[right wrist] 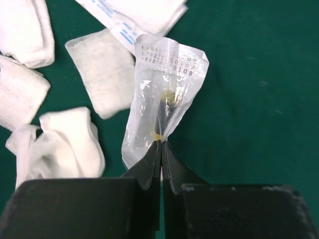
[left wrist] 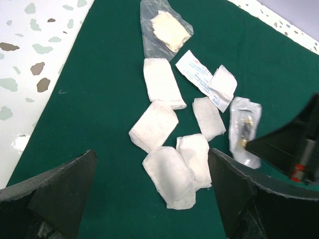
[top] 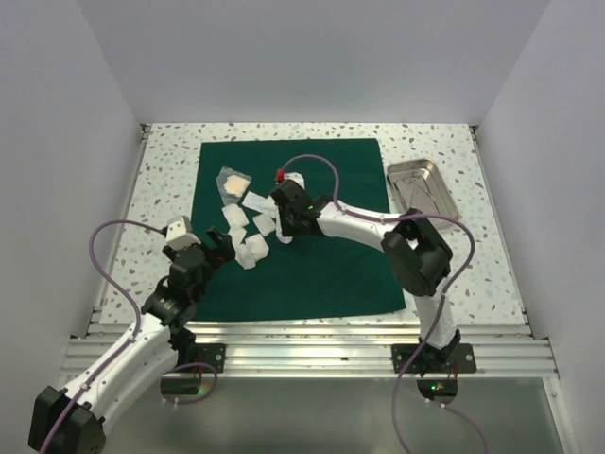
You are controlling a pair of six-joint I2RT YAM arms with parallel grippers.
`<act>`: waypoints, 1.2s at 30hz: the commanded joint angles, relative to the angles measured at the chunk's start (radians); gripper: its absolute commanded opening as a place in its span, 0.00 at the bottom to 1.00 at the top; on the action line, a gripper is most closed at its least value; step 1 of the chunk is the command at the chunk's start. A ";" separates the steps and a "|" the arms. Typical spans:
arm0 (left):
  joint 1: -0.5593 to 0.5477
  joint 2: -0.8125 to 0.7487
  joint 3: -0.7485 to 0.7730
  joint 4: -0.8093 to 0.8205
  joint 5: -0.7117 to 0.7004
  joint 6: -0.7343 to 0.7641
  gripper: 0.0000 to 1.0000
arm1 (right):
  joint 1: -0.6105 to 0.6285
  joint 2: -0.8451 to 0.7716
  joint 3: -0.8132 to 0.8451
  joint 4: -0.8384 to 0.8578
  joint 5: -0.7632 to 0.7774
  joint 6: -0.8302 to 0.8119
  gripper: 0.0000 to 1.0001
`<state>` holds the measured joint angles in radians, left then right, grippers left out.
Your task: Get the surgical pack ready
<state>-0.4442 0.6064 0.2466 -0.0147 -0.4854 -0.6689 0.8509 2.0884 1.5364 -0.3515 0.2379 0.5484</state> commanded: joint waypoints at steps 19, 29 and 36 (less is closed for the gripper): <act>0.009 0.013 -0.030 0.108 0.030 0.034 0.96 | -0.778 -0.335 -0.154 -0.089 -0.092 -0.160 0.00; 0.009 0.016 -0.036 0.107 0.028 0.034 0.96 | -0.822 -0.154 -0.087 -0.021 -0.017 0.002 0.00; 0.009 0.006 -0.040 0.104 0.027 0.037 0.96 | -0.811 -0.149 -0.031 -0.053 -0.005 -0.025 0.54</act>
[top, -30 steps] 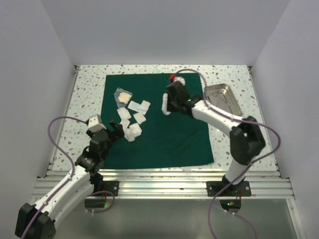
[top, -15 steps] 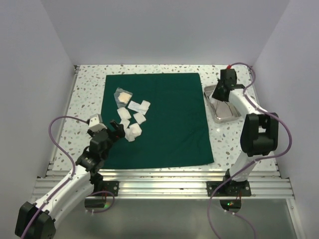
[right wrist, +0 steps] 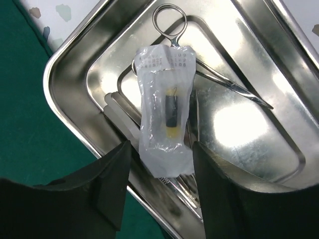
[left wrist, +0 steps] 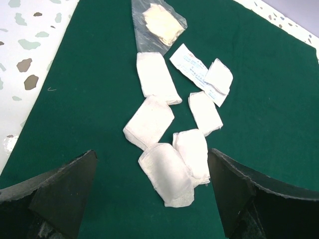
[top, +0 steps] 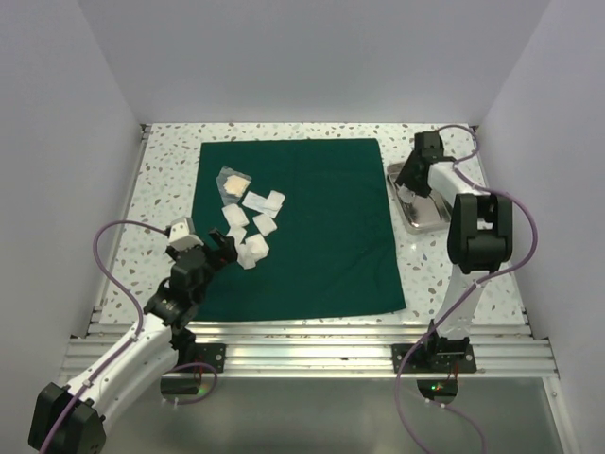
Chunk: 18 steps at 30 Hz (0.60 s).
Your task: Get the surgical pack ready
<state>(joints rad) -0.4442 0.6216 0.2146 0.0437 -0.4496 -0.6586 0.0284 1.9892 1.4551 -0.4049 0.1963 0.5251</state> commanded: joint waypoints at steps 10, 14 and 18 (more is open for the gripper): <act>0.009 -0.002 -0.006 0.051 -0.018 0.017 0.96 | 0.343 -0.256 -0.055 0.023 0.048 -0.105 0.57; 0.009 -0.003 -0.009 0.048 -0.029 0.010 0.95 | 0.452 -0.190 -0.013 0.063 -0.020 -0.083 0.54; 0.009 0.015 -0.007 0.050 -0.037 -0.004 0.96 | 0.542 -0.081 0.074 0.063 -0.055 -0.031 0.53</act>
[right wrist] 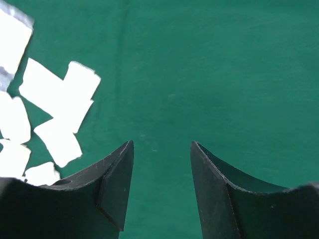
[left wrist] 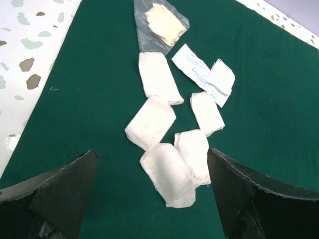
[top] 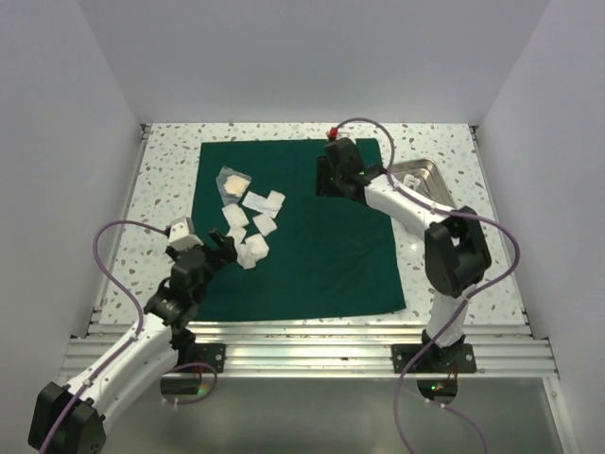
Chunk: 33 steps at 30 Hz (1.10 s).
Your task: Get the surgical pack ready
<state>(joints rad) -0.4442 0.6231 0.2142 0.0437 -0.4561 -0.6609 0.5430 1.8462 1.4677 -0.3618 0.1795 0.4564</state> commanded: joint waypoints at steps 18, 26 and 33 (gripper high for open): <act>0.209 0.513 0.442 0.001 0.114 -0.125 0.96 | 0.156 0.379 0.292 0.112 -0.074 0.255 0.58; 0.292 0.720 0.551 0.068 0.184 -0.114 0.95 | 0.169 0.481 0.365 0.124 -0.103 0.297 0.57; 0.340 0.839 0.583 0.177 0.198 -0.082 0.90 | 0.175 0.507 0.355 0.182 -0.117 0.323 0.40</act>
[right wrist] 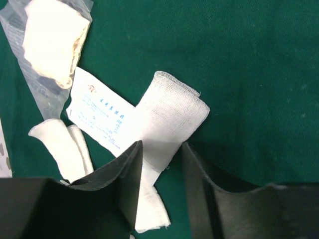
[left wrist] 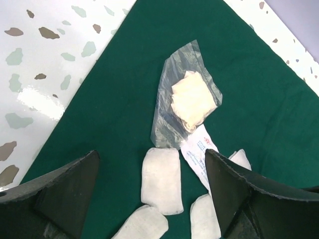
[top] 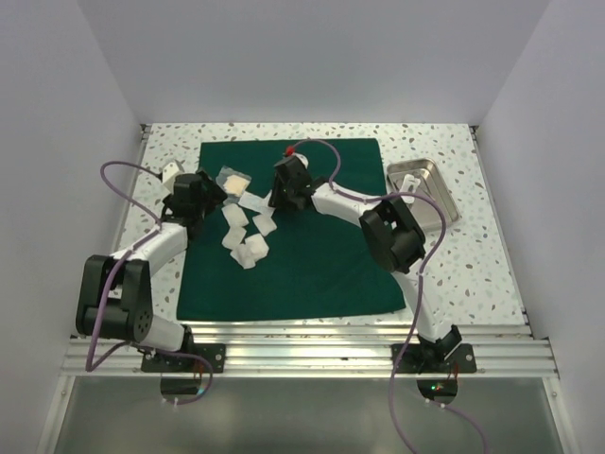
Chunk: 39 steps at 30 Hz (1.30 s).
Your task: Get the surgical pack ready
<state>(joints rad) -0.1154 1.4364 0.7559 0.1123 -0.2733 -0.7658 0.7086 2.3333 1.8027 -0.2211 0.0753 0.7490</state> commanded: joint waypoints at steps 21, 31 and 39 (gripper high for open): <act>0.016 0.194 0.132 0.147 0.065 0.052 0.89 | -0.026 -0.317 -0.316 0.197 0.053 0.004 0.00; 0.014 0.210 0.120 0.170 0.097 0.069 0.89 | -0.332 -0.644 -0.551 0.115 0.014 -0.071 0.00; 0.014 0.193 0.062 0.198 0.114 0.076 0.89 | -0.628 -0.634 -0.559 0.048 -0.049 -0.137 0.00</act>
<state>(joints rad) -0.1070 1.6474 0.8429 0.2565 -0.1646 -0.7136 0.1299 1.6833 1.2495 -0.1284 0.0738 0.6567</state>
